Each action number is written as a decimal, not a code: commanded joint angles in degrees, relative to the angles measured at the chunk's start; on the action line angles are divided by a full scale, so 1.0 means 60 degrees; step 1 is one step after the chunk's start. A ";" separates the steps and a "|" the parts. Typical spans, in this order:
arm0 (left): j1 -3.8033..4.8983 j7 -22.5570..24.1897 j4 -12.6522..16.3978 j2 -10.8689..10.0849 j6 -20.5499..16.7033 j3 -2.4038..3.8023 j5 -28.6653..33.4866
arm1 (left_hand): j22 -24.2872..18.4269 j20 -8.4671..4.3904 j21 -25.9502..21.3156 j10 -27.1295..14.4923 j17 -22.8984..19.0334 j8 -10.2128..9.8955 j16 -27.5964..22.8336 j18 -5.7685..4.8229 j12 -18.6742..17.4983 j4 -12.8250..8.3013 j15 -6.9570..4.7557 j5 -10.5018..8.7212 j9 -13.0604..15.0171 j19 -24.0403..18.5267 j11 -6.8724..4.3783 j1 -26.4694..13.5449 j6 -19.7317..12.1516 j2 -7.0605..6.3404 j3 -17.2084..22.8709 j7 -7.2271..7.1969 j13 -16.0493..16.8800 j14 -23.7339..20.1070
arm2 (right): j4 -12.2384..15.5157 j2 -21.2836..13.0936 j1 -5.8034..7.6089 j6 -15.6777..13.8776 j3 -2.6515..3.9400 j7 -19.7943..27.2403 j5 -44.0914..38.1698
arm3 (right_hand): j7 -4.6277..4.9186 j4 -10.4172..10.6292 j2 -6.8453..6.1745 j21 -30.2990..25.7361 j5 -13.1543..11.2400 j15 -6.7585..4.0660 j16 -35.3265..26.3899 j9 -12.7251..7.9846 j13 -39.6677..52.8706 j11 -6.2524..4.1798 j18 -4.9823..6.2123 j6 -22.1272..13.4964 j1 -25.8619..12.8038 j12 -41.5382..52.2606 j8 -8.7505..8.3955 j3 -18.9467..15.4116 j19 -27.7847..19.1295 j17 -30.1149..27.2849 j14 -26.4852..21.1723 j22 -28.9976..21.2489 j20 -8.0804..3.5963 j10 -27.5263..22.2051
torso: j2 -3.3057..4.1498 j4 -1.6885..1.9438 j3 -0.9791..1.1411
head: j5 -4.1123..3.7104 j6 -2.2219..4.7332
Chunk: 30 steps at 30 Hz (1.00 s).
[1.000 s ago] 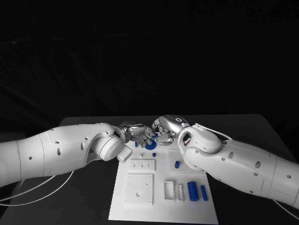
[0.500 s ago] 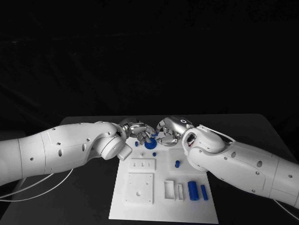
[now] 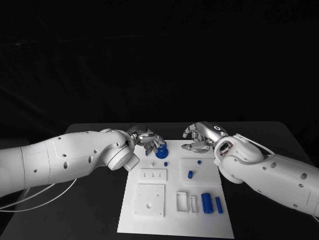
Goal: Assemble the parts on the task board
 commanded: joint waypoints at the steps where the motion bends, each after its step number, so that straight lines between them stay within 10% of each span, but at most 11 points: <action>1: 0.0007 -0.0739 -0.0016 -0.0008 0.0213 -0.0036 -0.1169 | -0.0010 -0.0997 0.0101 0.0085 0.0017 0.0042 0.0088 -0.0172 0.0114 0.0045 -0.0099 -0.0035 0.0757 0.0063 -0.0090 0.0116 0.1105 -0.0018 0.0001 -0.0950 0.0076 0.0009 | -0.0059 -0.0231 -0.0002 -0.0680 0.0031 0.0720 0.0901 | 0.0182 0.0029 0.0011 -0.0048 0.0054 0.0057 -0.0041 0.0012 -0.0020 -0.0003 0.0951 -0.0186 0.0063 -0.0046 0.0003 -0.0054 -0.0014 0.0009 0.0011 -0.0016 -0.0083 -0.0052 | -0.0012 -0.0002 -0.0005 | 0.0034 -0.0030; 8: 0.0009 -0.1194 -0.0180 0.0007 0.0488 -0.0198 -0.1958 | 0.0030 -0.1174 0.0479 0.0119 0.0096 0.0151 0.0592 -0.0150 0.0755 0.0094 -0.0263 -0.0073 0.1135 0.0207 -0.0245 0.0145 0.1332 -0.0102 -0.0016 -0.1083 0.0460 0.0180 | -0.0164 -0.0714 0.0107 -0.0881 0.0230 0.0779 0.1596 | 0.0183 0.0078 0.0073 -0.0089 0.0467 0.0058 -0.0085 0.0026 -0.0100 -0.0002 0.0951 -0.0182 0.0119 -0.0051 0.0020 -0.0130 -0.0031 0.0016 0.0007 -0.0016 -0.0083 -0.0055 | -0.0063 -0.0012 0.0018 | 0.0076 -0.0142; 22: -0.0180 -0.1801 -0.0326 0.0311 0.1020 -0.0207 -0.3442 | 0.0036 -0.1574 0.1368 0.0081 0.0123 0.0127 0.1619 0.0008 0.2286 0.0135 -0.0740 -0.0196 0.1664 0.0773 -0.0458 0.0180 0.1404 -0.0032 -0.0028 -0.1223 0.0991 0.0490 | -0.0681 -0.0754 0.0592 -0.0796 0.0355 0.0825 0.2493 | 0.0184 0.0115 0.0096 -0.0123 0.0716 0.0058 -0.0122 0.0034 -0.0162 -0.0001 0.0951 -0.0184 0.0131 -0.0049 0.0027 -0.0208 -0.0041 0.0022 0.0005 -0.0016 -0.0078 -0.0061 | -0.0156 -0.0008 0.0087 | 0.0118 -0.0360; 30: -0.0300 -0.2125 -0.0414 0.0428 0.1425 -0.0205 -0.3883 | 0.0267 -0.1776 0.2541 -0.0515 0.0774 -0.0288 0.2956 0.0592 0.4841 0.0212 -0.1123 -0.0942 0.1701 0.2331 -0.0562 0.0426 0.1293 0.0076 -0.0038 -0.1286 0.3273 0.1110 | -0.0715 -0.0684 0.0624 -0.0769 0.0356 0.0826 0.2591 | 0.0184 0.0132 0.0135 -0.0137 0.0997 0.0059 -0.0140 0.0040 -0.0202 -0.0001 0.0951 -0.0183 0.0140 -0.0032 0.0033 -0.0258 -0.0038 0.0032 0.0012 -0.0011 -0.0070 -0.0056 | -0.0140 -0.0038 0.0108 | 0.0140 -0.0478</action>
